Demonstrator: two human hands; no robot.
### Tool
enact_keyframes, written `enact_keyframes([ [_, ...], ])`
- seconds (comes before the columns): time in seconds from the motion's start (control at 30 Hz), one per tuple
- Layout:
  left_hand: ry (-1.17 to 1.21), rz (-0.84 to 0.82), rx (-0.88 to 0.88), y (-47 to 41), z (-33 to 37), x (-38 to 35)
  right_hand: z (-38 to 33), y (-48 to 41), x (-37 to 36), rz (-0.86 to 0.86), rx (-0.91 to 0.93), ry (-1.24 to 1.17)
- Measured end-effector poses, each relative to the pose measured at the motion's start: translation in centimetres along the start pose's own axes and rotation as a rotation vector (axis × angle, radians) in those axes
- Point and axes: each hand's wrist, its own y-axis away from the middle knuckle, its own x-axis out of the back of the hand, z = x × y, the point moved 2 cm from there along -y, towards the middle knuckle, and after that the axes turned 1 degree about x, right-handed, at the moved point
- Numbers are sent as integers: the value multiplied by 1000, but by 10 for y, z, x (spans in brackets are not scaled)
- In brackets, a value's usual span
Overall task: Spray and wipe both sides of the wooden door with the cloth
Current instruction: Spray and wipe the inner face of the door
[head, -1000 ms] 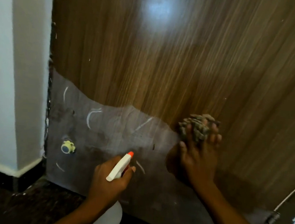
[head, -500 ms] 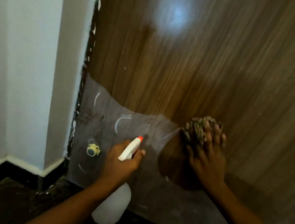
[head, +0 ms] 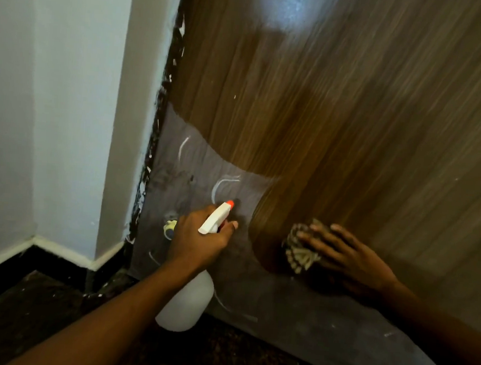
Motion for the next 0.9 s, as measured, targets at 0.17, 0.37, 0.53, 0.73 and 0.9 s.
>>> enact_keyframes([
  [0.17, 9, -19, 38, -4, -10, 11, -12, -110, 27, 168, -457, -184],
  [0.37, 5, 19, 10, -13, -20, 34, -84, -139, 2, -6, -169, -205],
  [0.53, 53, 49, 102, -21, -24, 52, -58, -106, 17, 1, -258, -150],
  [0.73, 101, 82, 154, -16, -18, 68, -10, -207, 62, 164, -744, -226],
  [0.9, 114, 131, 146, -17, -31, 86, -75, -233, 29, 24, -263, -249],
])
